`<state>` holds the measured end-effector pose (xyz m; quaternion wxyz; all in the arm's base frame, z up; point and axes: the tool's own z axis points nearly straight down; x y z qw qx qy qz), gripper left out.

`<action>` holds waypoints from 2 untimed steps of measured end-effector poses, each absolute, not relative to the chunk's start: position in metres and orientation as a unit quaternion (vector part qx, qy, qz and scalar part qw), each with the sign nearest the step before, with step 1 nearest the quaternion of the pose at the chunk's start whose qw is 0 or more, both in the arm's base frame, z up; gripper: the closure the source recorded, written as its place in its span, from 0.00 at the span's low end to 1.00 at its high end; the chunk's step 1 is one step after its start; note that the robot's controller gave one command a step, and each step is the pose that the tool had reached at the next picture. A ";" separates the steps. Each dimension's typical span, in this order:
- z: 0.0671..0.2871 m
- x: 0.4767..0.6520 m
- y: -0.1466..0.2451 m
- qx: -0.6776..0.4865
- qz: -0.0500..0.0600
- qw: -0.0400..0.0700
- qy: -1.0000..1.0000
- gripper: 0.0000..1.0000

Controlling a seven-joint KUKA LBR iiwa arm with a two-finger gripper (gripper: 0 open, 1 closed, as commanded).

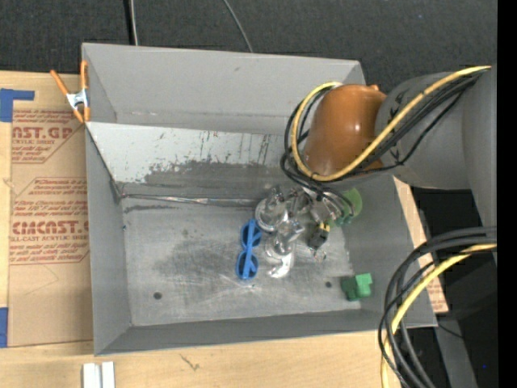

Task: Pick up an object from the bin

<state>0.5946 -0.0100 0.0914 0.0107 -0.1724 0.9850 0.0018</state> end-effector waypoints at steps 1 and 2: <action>0.195 0.568 -0.090 -0.218 -0.003 0.004 0.976 1.00; 0.201 0.570 -0.077 -0.428 0.000 0.002 0.904 1.00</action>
Offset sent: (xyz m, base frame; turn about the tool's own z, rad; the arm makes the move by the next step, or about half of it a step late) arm -0.0285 -0.0766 0.0996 -0.0983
